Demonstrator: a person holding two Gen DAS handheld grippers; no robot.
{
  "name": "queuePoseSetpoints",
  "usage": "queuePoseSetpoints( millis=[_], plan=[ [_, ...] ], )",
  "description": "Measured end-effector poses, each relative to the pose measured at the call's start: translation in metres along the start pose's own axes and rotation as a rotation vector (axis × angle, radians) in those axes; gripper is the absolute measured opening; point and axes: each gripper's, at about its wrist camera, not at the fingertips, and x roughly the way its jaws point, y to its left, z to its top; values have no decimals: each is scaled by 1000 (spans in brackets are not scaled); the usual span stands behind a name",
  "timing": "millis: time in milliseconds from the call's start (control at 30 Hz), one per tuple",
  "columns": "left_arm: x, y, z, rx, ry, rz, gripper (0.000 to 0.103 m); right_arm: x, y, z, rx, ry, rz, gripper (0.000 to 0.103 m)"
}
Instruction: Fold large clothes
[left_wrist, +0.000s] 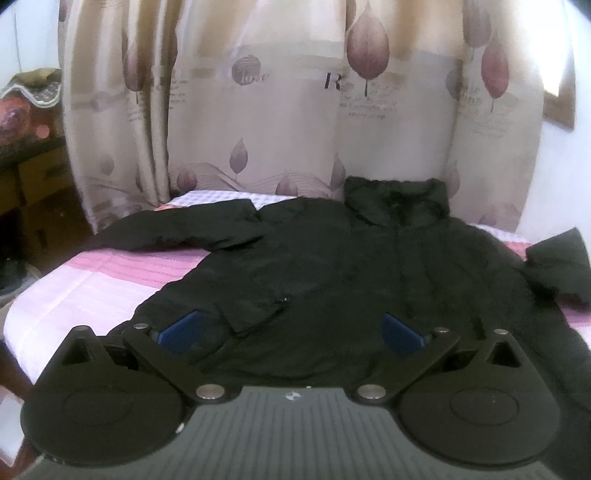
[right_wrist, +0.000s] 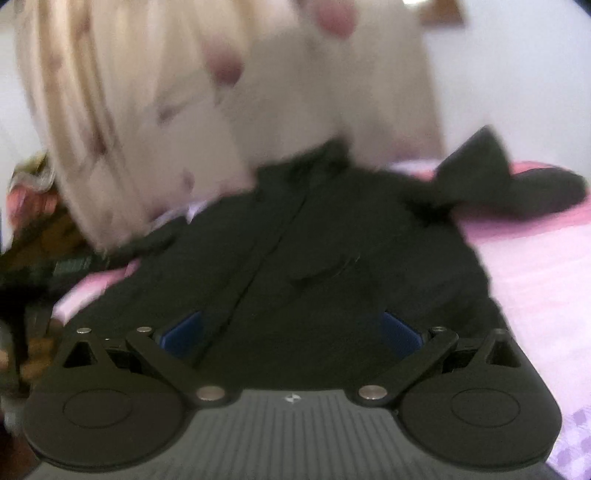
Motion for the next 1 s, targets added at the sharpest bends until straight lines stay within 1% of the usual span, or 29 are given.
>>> queuePoseSetpoints(
  millis=[100, 200, 233, 300, 433, 467, 600, 700, 800, 900, 933, 1000],
  plan=[
    [7, -5, -1, 30, 31, 30, 103, 1, 6, 6, -44, -20, -78, 103],
    [12, -8, -2, 45, 46, 20, 103, 5, 8, 13, -92, -27, -180, 103],
    [13, -7, -2, 48, 45, 17, 103, 6, 8, 16, -107, -35, -196, 103],
    [14, -9, -3, 58, 39, 12, 103, 6, 7, 19, -116, -57, -212, 103],
    [17, -13, -4, 74, 28, 7, 103, 4, -2, 21, -64, -85, -191, 103],
    [17, -14, -4, 74, 26, 4, 103, 5, -3, 22, -55, -85, -199, 103],
    [19, -16, -5, 77, 19, -2, 103, 10, 1, 19, -61, -72, -283, 103],
    [20, -18, -6, 82, 15, -7, 103, 12, 6, 16, -61, -92, -330, 103],
    [21, -18, -7, 86, 13, -13, 103, 13, 15, 13, -113, -100, -316, 103],
    [22, -21, -6, 95, 10, -8, 103, 19, 25, 15, -169, -70, -347, 103],
    [22, -22, -6, 97, 9, -11, 103, 21, 27, 15, -179, -61, -345, 103],
    [22, -23, -7, 100, 6, -10, 103, 21, 26, 16, -161, -48, -295, 103]
  ],
)
